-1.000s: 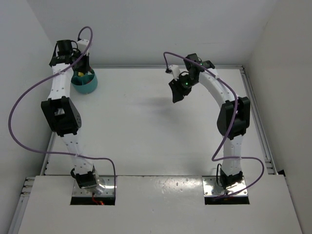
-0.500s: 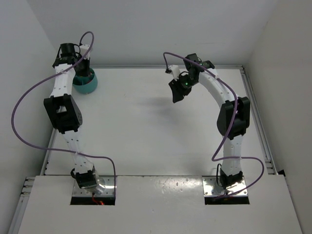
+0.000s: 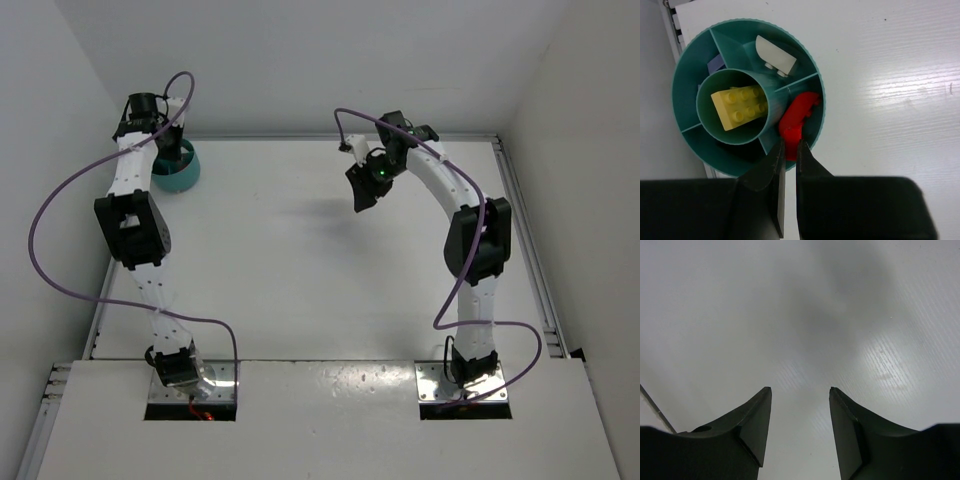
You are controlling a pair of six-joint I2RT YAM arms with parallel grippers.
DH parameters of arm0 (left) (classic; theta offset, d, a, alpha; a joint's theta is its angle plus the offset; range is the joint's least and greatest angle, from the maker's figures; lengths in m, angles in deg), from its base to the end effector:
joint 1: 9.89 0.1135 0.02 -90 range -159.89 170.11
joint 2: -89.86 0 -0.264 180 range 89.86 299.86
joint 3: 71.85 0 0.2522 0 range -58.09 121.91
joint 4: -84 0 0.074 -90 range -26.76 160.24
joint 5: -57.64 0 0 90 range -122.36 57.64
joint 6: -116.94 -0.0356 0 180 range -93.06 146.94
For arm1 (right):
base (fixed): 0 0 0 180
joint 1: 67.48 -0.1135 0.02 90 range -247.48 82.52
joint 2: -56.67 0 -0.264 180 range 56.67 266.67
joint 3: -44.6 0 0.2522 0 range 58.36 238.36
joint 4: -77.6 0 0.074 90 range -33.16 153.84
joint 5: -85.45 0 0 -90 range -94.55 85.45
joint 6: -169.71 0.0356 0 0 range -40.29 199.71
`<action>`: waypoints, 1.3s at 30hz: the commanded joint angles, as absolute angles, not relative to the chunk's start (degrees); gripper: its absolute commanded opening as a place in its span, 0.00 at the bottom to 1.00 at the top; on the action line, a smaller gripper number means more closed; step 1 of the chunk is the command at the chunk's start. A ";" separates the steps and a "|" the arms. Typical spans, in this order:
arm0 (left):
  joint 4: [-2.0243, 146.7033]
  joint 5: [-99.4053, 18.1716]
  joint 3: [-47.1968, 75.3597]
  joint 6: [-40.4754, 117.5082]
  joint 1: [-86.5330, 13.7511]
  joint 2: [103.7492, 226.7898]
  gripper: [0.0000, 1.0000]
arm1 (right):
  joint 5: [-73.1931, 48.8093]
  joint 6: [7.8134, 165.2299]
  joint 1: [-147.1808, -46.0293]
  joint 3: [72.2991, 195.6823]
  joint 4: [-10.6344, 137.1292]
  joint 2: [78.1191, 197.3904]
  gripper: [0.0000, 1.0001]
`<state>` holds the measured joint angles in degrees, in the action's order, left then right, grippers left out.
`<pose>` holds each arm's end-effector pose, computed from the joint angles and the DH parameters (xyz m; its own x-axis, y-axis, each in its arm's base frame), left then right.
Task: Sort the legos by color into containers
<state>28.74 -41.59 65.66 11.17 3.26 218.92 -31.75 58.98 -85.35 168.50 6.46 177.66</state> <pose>0.4984 0.1106 0.2760 -0.7152 0.1084 -0.6904 0.0797 0.9941 0.0735 0.4204 0.1527 0.2545 -0.6729 -0.5477 -0.4971 -0.7190 0.6422 0.2657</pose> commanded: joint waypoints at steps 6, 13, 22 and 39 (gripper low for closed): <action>30.42 -37.55 68.65 12.87 3.73 219.85 0.49 | -30.75 59.14 -86.29 170.07 8.12 178.14 0.51; 30.42 -40.42 69.87 14.54 3.73 218.11 0.68 | -30.74 59.14 -86.29 170.07 8.12 178.67 0.51; 29.89 -44.32 67.52 8.32 -11.01 202.47 1.00 | -24.41 61.95 -84.18 169.54 8.39 176.39 0.60; 34.02 -44.48 37.45 30.00 -26.41 191.91 1.00 | -22.74 68.36 -68.45 153.63 9.53 163.03 0.85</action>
<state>31.69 -44.54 37.33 25.20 -26.32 194.18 -22.38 65.69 -69.46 153.95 7.75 166.43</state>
